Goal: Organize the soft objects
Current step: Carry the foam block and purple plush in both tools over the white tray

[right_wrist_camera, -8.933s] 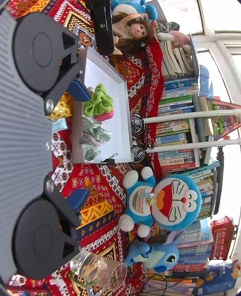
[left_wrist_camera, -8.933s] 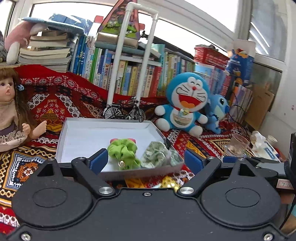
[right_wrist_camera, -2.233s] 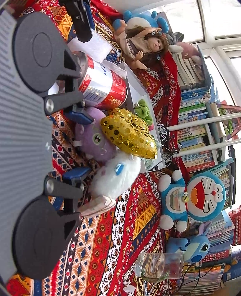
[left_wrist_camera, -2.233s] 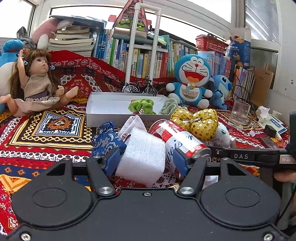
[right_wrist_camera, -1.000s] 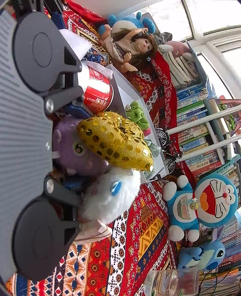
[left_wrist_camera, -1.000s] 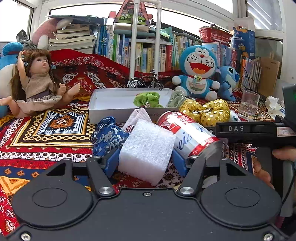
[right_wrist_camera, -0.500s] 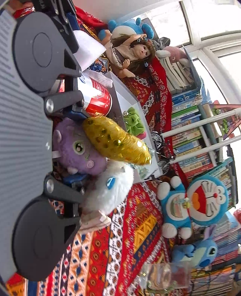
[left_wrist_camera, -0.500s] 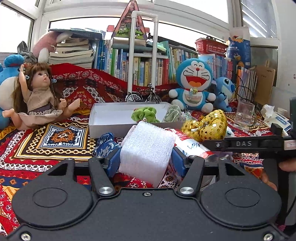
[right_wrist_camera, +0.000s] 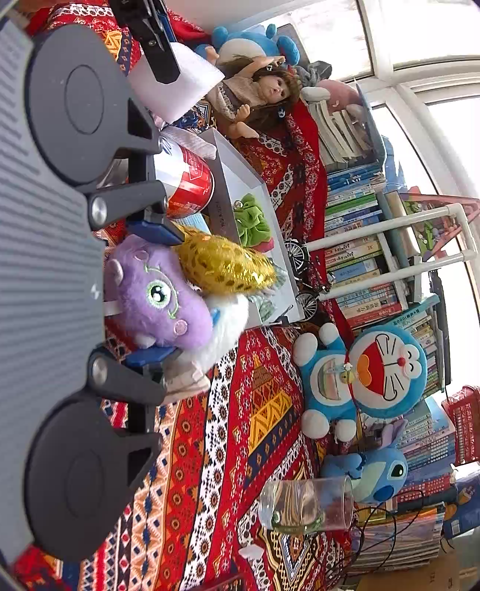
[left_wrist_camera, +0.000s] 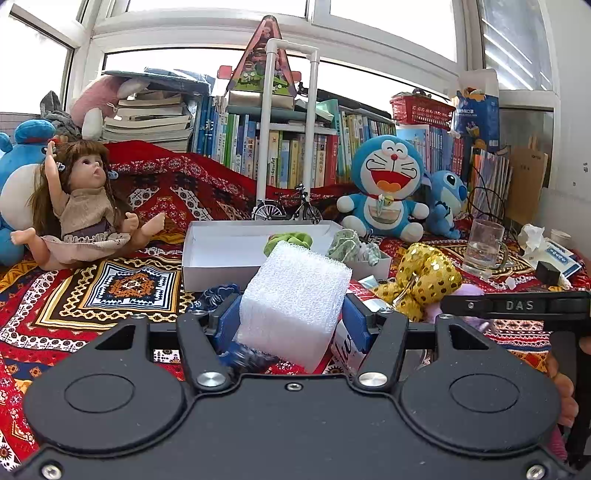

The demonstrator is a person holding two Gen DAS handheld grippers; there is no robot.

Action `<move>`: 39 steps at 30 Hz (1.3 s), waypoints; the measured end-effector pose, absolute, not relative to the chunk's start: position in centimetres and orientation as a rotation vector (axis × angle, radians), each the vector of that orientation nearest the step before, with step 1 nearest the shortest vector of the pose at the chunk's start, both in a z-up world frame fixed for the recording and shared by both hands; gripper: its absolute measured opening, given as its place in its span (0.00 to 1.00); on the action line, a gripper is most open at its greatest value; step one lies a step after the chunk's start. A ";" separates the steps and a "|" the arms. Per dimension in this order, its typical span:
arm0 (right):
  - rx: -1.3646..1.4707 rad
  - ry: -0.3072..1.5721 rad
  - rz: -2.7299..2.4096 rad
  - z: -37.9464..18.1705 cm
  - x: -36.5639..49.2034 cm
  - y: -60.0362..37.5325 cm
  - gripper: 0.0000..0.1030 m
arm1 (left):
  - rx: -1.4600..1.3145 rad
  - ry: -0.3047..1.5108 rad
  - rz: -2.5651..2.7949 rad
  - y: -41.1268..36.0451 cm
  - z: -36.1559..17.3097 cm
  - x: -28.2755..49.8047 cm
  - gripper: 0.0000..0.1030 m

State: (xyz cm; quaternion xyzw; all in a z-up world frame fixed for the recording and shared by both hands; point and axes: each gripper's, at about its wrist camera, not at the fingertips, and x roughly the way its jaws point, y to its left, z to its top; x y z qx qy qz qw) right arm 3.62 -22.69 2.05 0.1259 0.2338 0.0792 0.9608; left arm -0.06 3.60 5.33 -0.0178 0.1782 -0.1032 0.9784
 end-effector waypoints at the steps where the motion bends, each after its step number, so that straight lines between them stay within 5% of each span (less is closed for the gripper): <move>1: 0.255 0.471 0.158 2.1 3.5 -22.8 0.58 | -0.038 0.360 -0.207 3.6 5.4 0.0 0.55; 24: 0.274 0.381 0.122 5.1 2.4 -24.3 0.59 | -0.051 0.328 -0.218 3.8 7.4 1.1 0.55; 39: 0.274 0.366 0.205 10.1 9.7 -22.7 0.59 | -0.083 0.372 -0.232 5.4 12.2 8.6 0.55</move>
